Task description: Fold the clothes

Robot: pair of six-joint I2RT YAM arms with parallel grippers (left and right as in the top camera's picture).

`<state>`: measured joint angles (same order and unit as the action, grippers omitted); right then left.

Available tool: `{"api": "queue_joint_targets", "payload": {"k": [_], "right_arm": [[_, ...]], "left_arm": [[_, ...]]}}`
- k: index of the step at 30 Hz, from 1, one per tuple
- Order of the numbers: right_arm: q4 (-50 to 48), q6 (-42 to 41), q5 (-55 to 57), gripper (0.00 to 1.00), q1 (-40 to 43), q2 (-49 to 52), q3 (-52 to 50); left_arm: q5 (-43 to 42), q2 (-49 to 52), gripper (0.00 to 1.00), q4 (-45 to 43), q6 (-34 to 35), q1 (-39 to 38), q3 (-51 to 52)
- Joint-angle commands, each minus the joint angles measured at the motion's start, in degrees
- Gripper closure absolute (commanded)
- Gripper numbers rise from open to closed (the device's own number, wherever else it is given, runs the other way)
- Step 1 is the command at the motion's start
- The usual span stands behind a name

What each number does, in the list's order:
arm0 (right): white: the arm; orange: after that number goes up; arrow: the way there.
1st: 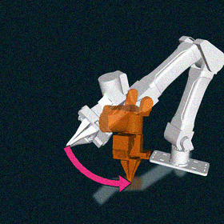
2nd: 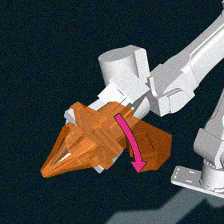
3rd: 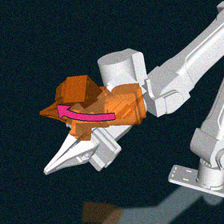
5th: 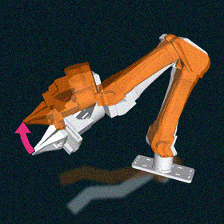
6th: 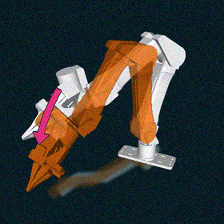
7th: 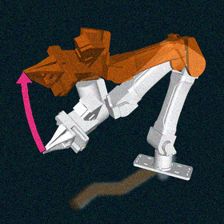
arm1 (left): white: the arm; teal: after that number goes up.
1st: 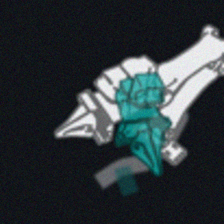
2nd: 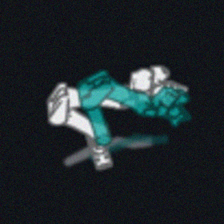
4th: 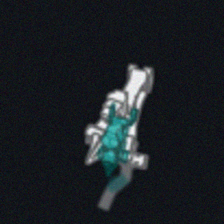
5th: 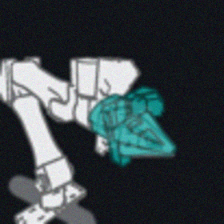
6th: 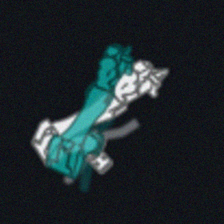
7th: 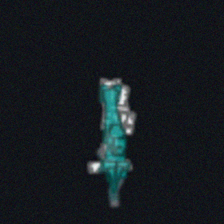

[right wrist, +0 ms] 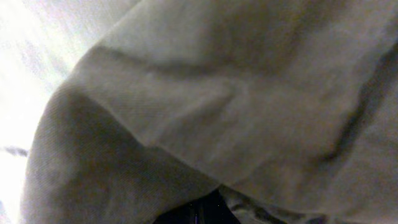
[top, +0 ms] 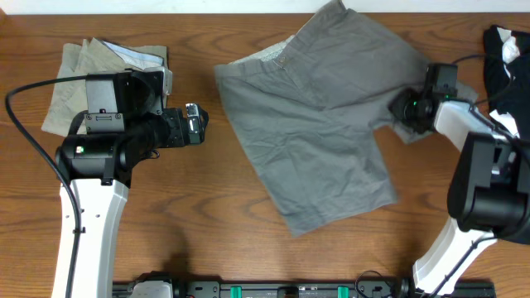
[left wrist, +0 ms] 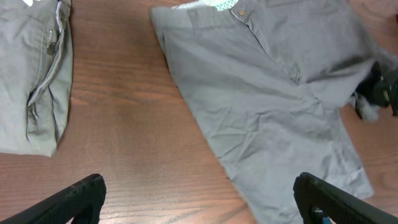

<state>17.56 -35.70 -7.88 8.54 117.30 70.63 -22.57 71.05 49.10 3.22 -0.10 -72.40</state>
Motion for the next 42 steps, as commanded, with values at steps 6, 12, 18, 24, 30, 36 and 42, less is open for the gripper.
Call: {"api": "queue_joint_targets", "payload": {"k": [6,12,18,24,30,36,42], "right_arm": [[11.0,4.4,1.2,0.91,2.5,10.4,14.4],[34.5,15.0,-0.2,0.68,3.1,7.6,30.9],[49.8,21.9,1.8,0.45,3.1,2.4,35.3],[51.0,21.8,3.4,0.56,3.1,2.9,32.3],[41.5,18.2,0.5,0.56,3.1,3.0,20.5],[37.0,18.2,-1.7,0.48,3.1,3.0,12.4],[40.6,18.2,5.0,0.95,3.9,2.0,11.9]], "left_arm": [[-0.6,-0.4,0.02,0.1,0.5,0.0,-1.0],[-0.6,0.8,0.02,0.1,0.5,0.0,-1.0],[-0.6,3.1,0.02,0.0,0.5,0.0,-1.0],[-0.6,3.8,0.02,-0.8,0.5,0.0,-1.0],[-0.6,3.8,0.02,-0.8,0.5,0.0,-1.0],[-0.5,3.8,0.02,-1.0,0.3,0.0,-1.0],[-0.5,3.8,0.02,-1.0,0.3,0.0,-1.0]]}}
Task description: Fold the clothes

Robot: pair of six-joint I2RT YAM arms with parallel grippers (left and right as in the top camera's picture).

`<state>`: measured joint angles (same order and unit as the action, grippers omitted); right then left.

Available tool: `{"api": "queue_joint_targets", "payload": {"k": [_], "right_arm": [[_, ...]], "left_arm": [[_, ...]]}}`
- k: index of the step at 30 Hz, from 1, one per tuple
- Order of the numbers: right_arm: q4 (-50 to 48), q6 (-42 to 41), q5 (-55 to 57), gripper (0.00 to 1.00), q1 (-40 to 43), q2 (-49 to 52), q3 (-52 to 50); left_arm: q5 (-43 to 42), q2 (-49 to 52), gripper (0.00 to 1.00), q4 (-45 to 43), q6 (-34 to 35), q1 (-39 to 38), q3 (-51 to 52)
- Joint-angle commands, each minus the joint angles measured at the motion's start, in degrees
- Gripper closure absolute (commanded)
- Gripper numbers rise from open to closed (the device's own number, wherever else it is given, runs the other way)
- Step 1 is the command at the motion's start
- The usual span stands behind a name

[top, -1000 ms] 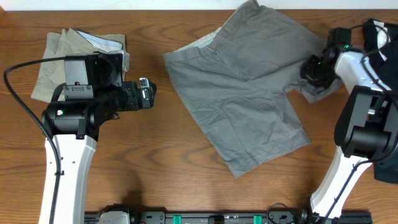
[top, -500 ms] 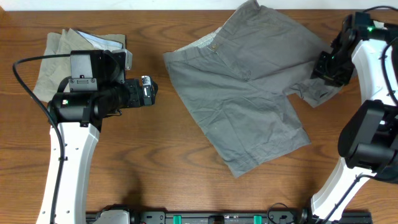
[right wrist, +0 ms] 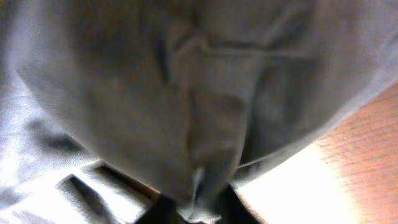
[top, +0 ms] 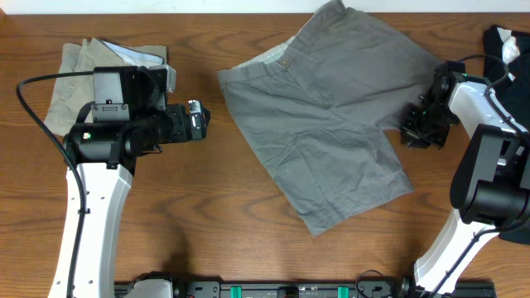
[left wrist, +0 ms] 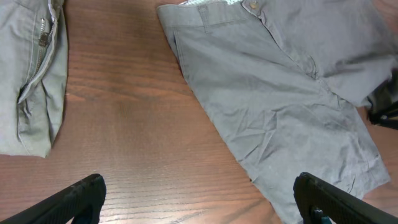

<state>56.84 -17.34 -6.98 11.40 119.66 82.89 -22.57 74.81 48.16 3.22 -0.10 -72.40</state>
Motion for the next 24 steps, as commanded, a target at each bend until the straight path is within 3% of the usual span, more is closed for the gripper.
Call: {"api": "queue_joint_targets", "payload": {"k": [1,6,7,8,14,16,18,19,21,24], "right_arm": [[2.3,-0.2,6.1,0.99,1.3,-1.0,-0.4],[7.8,-0.2,12.2,0.99,1.7,-5.4,-0.4],[8.7,-0.2,12.3,0.95,1.7,-6.3,-0.4],[9.7,0.1,12.4,0.8,1.7,-7.2,-0.4],[14.0,2.4,12.3,0.48,1.7,-11.8,-0.4],[12.3,2.1,12.4,0.42,1.8,-13.0,-0.4],[8.5,1.1,12.4,0.43,2.2,-13.3,-0.4],[6.6,0.3,12.3,0.49,2.6,-13.3,-0.4],[1.2,-2.3,12.3,0.72,3.4,-12.9,-0.8],[-7.6,-5.1,11.0,0.88,4.7,-12.2,-1.5]], "left_arm": [[-0.5,0.0,0.02,0.0,0.3,0.0,-1.0],[-0.5,0.0,0.02,0.0,0.3,0.0,-1.0],[-0.5,0.0,0.02,0.0,0.3,0.0,-1.0],[-0.5,0.0,0.02,0.0,0.3,0.0,-1.0],[-0.5,0.0,0.02,0.0,0.3,0.0,-1.0],[-0.5,0.0,0.02,0.0,0.3,0.0,-1.0],[-0.5,0.0,0.02,0.0,0.3,0.0,-1.0],[-0.5,0.0,0.02,0.0,0.3,0.0,-1.0],[-0.5,0.0,0.02,0.0,0.3,0.0,-1.0],[-0.6,0.0,0.02,0.0,0.3,0.0,-1.0]]}}
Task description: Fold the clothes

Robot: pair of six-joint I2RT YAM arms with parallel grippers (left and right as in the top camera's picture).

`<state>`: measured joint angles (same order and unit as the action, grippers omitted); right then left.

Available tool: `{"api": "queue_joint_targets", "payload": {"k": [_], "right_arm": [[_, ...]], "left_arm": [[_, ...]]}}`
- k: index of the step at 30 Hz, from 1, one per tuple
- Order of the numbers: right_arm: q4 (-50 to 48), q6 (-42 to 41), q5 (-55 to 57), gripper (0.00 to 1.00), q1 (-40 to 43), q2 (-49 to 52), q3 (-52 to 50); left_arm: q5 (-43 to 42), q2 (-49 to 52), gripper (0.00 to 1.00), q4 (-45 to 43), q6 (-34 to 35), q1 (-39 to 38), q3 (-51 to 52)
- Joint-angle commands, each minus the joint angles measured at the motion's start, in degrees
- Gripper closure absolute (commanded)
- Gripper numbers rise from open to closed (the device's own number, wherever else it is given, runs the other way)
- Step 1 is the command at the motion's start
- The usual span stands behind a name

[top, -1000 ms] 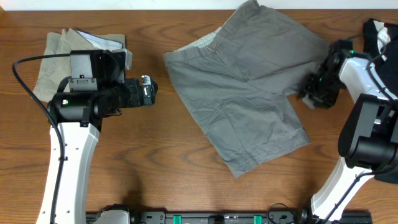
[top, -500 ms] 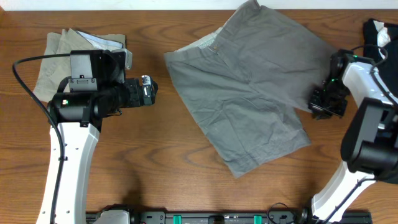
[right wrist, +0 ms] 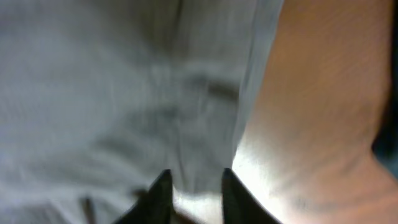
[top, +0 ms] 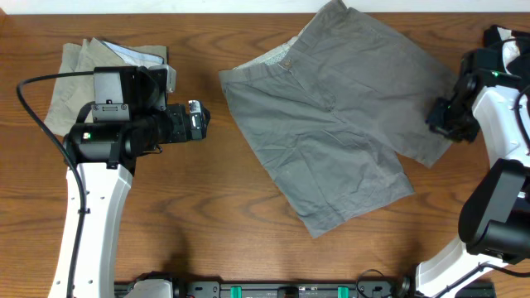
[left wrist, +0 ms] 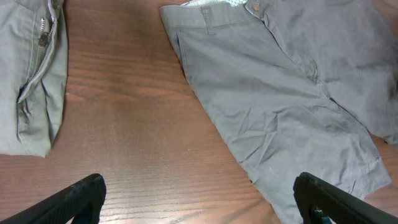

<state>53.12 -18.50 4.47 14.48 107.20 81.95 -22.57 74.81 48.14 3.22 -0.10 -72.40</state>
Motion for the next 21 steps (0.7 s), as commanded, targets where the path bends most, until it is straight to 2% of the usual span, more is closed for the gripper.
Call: {"api": "queue_joint_targets", "payload": {"k": [1,4,7,12,21], "right_arm": [[-6.7,-4.0,-1.7,0.91,2.1,0.6,-0.7],[-15.0,-4.2,-6.6,0.96,3.6,2.4,-0.8],[-21.1,-5.5,-6.9,0.99,4.1,5.5,-0.8],[-26.3,-5.5,-6.4,0.99,4.1,11.2,-0.8],[-29.3,-2.3,7.5,0.99,8.7,15.1,-0.5]], "left_arm": [[-0.5,0.0,0.02,0.0,0.3,0.0,-1.0],[-0.5,0.0,0.02,0.0,0.3,0.0,-1.0],[-0.6,0.0,0.02,0.0,0.3,0.0,-1.0],[-0.6,0.0,0.02,0.0,0.3,0.0,-1.0],[-0.6,0.0,0.02,1.7,0.3,0.0,-1.0]]}}
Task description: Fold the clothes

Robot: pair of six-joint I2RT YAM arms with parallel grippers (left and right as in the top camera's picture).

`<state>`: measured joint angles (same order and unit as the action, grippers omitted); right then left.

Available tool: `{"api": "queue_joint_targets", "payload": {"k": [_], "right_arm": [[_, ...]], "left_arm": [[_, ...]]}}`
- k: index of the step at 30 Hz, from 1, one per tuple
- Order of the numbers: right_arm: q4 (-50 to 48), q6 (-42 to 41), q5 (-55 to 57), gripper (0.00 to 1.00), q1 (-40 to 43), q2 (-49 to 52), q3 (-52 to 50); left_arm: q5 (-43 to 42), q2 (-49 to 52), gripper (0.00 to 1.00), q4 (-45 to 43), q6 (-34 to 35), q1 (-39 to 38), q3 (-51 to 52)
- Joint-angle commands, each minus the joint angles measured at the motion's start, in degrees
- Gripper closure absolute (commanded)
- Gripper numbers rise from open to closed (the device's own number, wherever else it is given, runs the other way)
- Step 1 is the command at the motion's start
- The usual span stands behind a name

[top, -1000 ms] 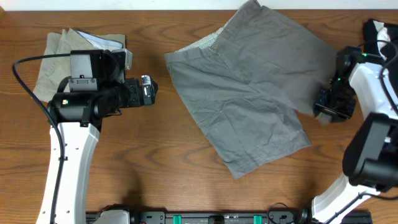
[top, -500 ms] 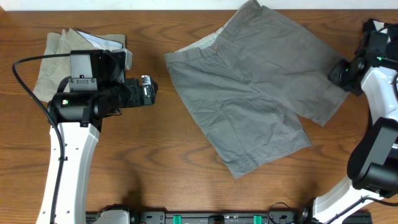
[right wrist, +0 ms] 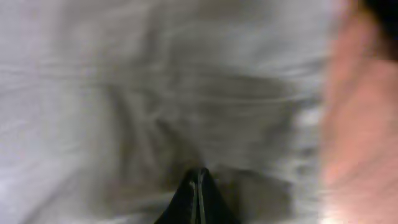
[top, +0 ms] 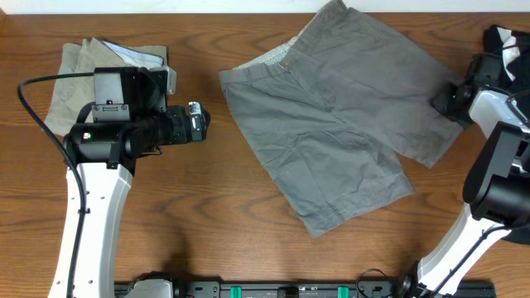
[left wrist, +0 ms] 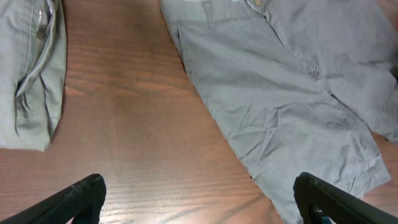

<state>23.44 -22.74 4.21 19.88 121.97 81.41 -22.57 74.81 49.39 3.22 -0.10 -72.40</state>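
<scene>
Grey shorts [top: 331, 124] lie spread flat across the middle and right of the table, waistband at the upper left, both legs pointing right; they also show in the left wrist view [left wrist: 280, 93]. My right gripper [top: 445, 103] sits at the right leg's hem. In its own blurred view the right gripper [right wrist: 199, 183] has its fingers pressed together against grey cloth, with nothing seen between them. My left gripper [top: 196, 122] hovers open over bare wood left of the shorts, its fingers [left wrist: 81, 196] wide apart.
A folded khaki garment [top: 91, 70] lies at the back left, under my left arm, and shows in the left wrist view [left wrist: 31, 81]. A black garment [top: 501, 41] lies at the far right edge. The table [top: 207, 215] is brown wood.
My right gripper moved from the lower part of the right leg's hem up to its upper part, and its fingers went from apart to shut. The shorts and left arm stayed put.
The right leg of the shorts was bunched under my right gripper near the crotch. Then it was drawn partly out to the right. Then it lay spread flat with the gripper at its hem, fingers apart. Now the fingers are shut further up the hem.
</scene>
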Motion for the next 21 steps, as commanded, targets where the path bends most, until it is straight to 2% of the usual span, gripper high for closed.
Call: {"api": "queue_joint_targets", "payload": {"k": [1,6,8,12,17,19,21], "right_arm": [[0.7,2.6,7.7,0.99,4.4,0.3,0.1],[4.4,2.6,2.1,0.99,9.1,-0.6,0.3],[5.1,2.7,-3.5,0.98,10.6,-1.5,0.3],[4.5,12.2,-24.9,0.92,12.6,-4.6,0.3],[4.0,13.2,-38.1,0.92,12.5,-9.9,0.3],[4.1,13.2,-41.7,0.92,11.7,-12.6,0.3],[4.6,13.2,-43.8,0.93,10.6,-15.3,0.3]], "left_arm": [[-0.6,0.0,0.02,0.5,0.3,0.0,-1.0],[-0.5,0.0,0.02,0.1,0.3,0.0,-1.0],[-0.5,0.0,0.02,-0.2,0.3,0.0,-1.0],[-0.5,0.1,0.02,-0.5,-1.1,0.0,-1.0],[-0.6,1.1,0.0,-0.8,-3.6,0.0,-1.0],[-0.6,2.6,0.19,-0.8,-4.0,0.0,-1.0],[-0.8,5.2,0.23,-1.1,-4.1,-0.4,-1.0]]}}
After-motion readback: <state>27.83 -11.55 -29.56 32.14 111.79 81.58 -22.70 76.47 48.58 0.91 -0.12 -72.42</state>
